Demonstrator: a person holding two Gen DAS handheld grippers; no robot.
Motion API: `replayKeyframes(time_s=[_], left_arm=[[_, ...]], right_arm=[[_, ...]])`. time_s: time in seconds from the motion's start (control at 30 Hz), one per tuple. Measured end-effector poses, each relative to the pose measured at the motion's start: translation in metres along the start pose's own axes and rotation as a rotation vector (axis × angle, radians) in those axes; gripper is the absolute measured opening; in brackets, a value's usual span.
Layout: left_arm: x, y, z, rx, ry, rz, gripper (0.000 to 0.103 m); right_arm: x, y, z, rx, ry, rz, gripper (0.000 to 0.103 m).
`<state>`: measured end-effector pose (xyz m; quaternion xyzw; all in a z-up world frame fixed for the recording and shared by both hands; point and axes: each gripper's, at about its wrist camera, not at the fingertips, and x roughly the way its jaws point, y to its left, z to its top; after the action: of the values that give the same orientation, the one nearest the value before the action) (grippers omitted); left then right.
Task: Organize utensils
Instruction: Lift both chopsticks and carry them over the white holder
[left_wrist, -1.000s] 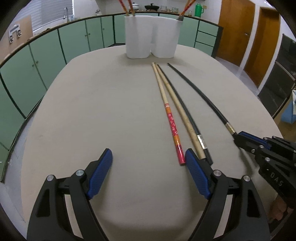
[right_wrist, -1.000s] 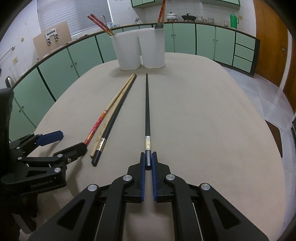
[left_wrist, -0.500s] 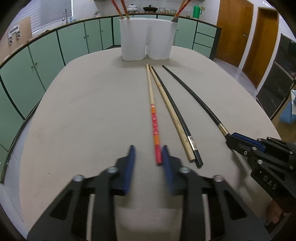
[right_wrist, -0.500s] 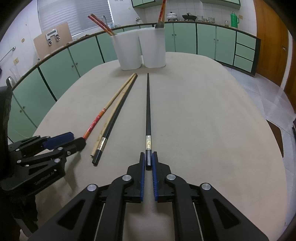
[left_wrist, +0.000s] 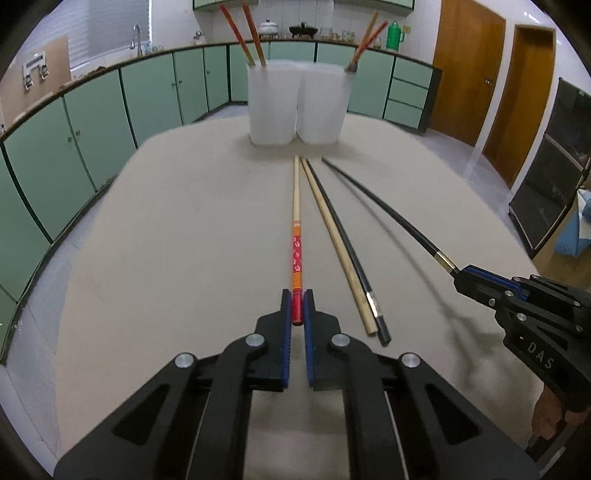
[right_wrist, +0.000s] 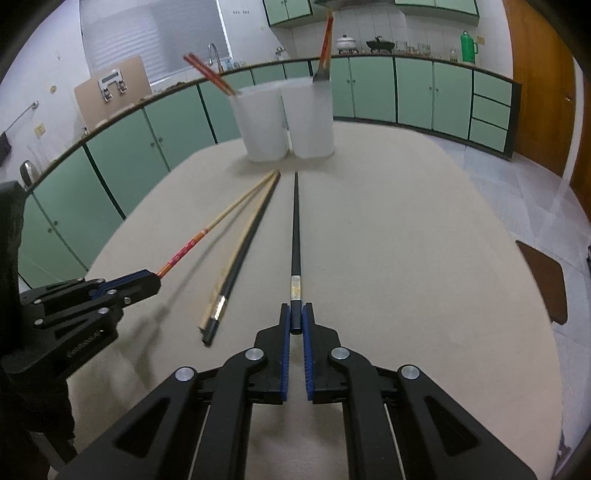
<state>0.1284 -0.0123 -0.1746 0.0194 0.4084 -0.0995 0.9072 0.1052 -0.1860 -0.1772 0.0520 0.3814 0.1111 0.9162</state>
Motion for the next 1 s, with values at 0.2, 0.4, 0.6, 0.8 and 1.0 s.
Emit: replayKeyframes(time_s=[0.2,0.4,0.6,0.8,1.0], left_arm=[[-0.029,-0.002,0.016,0.01,-0.069,0.0,0.005],[-0.054,0.0,0.037,0.018,-0.142,-0.004,0.005],[-0.077,0.002,0.062,0.036,-0.224,-0.007,0.005],[-0.09,0.002,0.087,0.054,-0.279,-0.022,0.005],[-0.097,0.0,0.109,0.071,-0.307,-0.055,0.005]], right_arm=[[-0.018,0.001,0.018,-0.01,-0.054,0.0,0.006],[-0.038,-0.001,0.042,-0.013,-0.115,0.004,0.006],[-0.056,0.001,0.071,-0.033,-0.178,0.014,0.006],[-0.07,0.002,0.11,-0.042,-0.227,0.053,0.006],[-0.078,0.005,0.146,-0.06,-0.248,0.085,0.006]])
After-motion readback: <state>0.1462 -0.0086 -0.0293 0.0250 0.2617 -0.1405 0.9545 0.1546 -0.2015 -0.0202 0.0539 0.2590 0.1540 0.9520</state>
